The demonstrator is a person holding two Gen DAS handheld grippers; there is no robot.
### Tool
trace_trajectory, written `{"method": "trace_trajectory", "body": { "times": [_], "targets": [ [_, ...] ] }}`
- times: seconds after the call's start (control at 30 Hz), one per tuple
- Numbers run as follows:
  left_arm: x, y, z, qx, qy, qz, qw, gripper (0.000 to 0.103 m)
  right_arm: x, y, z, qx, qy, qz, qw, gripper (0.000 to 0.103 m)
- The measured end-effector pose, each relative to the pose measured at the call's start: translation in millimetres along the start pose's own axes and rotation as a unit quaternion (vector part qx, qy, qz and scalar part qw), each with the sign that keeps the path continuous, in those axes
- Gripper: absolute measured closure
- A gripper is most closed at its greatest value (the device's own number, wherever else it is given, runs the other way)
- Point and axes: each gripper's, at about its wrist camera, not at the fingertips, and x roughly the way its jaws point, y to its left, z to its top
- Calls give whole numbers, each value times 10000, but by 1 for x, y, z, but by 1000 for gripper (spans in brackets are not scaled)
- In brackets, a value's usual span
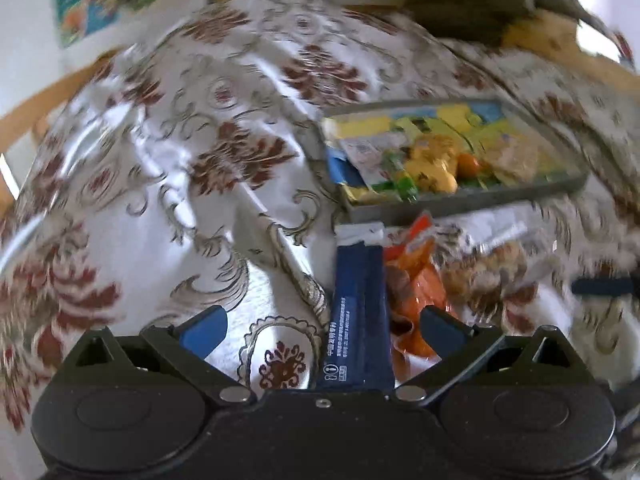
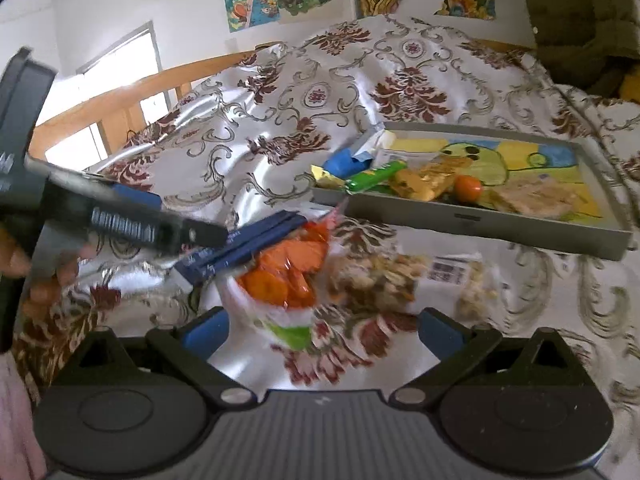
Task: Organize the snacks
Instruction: 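Move the right tool to the orange dried-fruit bag while the left tool approaches the blue stick packet, then close the right tool on the orange dried-fruit bag while the left tool grasps the blue stick packet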
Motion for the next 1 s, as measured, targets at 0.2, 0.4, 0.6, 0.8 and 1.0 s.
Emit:
{"method": "trace_trajectory", "body": {
  "times": [0.2, 0.4, 0.6, 0.8, 1.0],
  "targets": [
    [15, -9, -1, 721, 43, -40, 9974, 20, 29, 3, 5, 10, 95, 242, 9997, 4],
    [29, 4, -2, 238, 281, -712, 9968, 60, 43, 10, 6, -94, 121, 324, 9994, 20],
    [41, 4, -4, 277, 447, -714, 9961, 63, 54, 9, 8, -26, 160, 462, 9988, 26],
    [46, 14, -4, -79, 597, -791, 9951, 61, 65, -2, 16, 527, 183, 700, 9960, 25],
    [48, 16, -5, -208, 638, -745, 9950, 61, 73, -10, 19, 887, 259, 771, 9927, 24]
  ]
}}
